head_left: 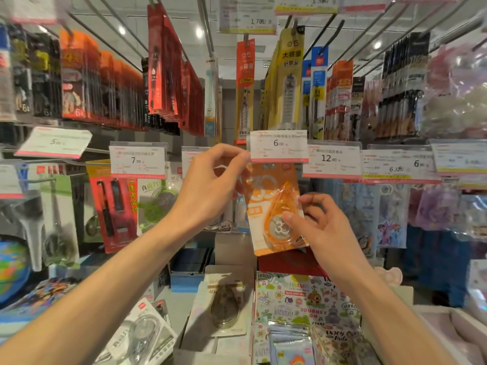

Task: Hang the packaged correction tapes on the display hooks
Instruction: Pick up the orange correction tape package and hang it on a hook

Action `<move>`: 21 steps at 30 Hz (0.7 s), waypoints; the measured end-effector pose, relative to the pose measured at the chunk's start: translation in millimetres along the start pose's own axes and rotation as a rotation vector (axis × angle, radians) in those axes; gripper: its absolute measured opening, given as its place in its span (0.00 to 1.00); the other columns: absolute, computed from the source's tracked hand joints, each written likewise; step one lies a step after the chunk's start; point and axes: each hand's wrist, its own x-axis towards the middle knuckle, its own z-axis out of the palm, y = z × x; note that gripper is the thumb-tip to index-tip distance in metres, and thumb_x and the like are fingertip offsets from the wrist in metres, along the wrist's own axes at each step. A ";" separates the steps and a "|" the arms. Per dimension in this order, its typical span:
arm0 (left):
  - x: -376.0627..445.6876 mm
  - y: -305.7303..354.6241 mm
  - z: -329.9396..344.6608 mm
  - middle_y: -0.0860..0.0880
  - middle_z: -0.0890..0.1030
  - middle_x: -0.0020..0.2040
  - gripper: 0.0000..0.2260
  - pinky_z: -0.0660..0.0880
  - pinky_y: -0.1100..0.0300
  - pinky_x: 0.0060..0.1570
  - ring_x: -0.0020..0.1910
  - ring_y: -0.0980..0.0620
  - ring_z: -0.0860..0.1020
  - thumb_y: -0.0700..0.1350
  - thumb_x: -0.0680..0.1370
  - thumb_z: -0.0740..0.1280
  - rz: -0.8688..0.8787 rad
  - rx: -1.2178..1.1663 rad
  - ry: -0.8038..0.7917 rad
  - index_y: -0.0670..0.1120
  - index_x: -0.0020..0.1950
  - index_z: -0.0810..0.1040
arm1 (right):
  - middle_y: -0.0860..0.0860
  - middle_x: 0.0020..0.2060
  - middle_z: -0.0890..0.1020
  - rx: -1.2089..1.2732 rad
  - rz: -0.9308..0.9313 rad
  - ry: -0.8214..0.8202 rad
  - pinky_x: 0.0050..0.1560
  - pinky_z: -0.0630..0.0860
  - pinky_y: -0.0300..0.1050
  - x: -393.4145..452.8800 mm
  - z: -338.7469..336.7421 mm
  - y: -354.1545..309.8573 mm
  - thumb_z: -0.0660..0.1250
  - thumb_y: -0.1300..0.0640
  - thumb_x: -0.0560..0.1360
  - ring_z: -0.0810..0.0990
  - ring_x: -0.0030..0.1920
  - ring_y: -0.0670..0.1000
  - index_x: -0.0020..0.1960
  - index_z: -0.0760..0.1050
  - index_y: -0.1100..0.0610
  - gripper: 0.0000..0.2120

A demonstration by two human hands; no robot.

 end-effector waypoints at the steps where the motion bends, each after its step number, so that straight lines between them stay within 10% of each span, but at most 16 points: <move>1: -2.3 -2.8 -0.4 0.46 0.85 0.41 0.06 0.77 0.58 0.32 0.32 0.53 0.81 0.47 0.81 0.66 -0.008 -0.006 0.001 0.48 0.53 0.81 | 0.46 0.49 0.87 -0.002 0.000 0.004 0.39 0.80 0.36 0.4 0.9 1.3 0.71 0.61 0.76 0.87 0.48 0.45 0.58 0.71 0.56 0.14; 8: -51.0 -53.2 6.2 0.53 0.83 0.42 0.02 0.80 0.51 0.39 0.39 0.52 0.81 0.49 0.80 0.68 -0.074 0.110 0.038 0.54 0.52 0.80 | 0.48 0.51 0.85 -0.038 -0.045 0.064 0.38 0.81 0.39 4.0 8.0 15.0 0.71 0.60 0.77 0.87 0.48 0.46 0.58 0.70 0.53 0.14; 16: -55.7 -79.1 28.9 0.59 0.78 0.47 0.21 0.80 0.46 0.43 0.38 0.52 0.81 0.47 0.81 0.66 -0.043 0.145 0.014 0.60 0.72 0.67 | 0.42 0.51 0.82 -0.141 -0.104 0.124 0.45 0.82 0.38 9.7 26.6 33.7 0.70 0.56 0.79 0.84 0.48 0.38 0.62 0.68 0.49 0.16; 21: -45.5 -89.9 30.7 0.55 0.79 0.43 0.24 0.79 0.49 0.43 0.38 0.54 0.80 0.49 0.82 0.65 0.011 0.254 0.014 0.60 0.76 0.63 | 0.43 0.70 0.70 -0.533 -0.191 0.147 0.64 0.76 0.51 3.7 28.0 47.9 0.63 0.44 0.81 0.75 0.67 0.44 0.76 0.58 0.42 0.26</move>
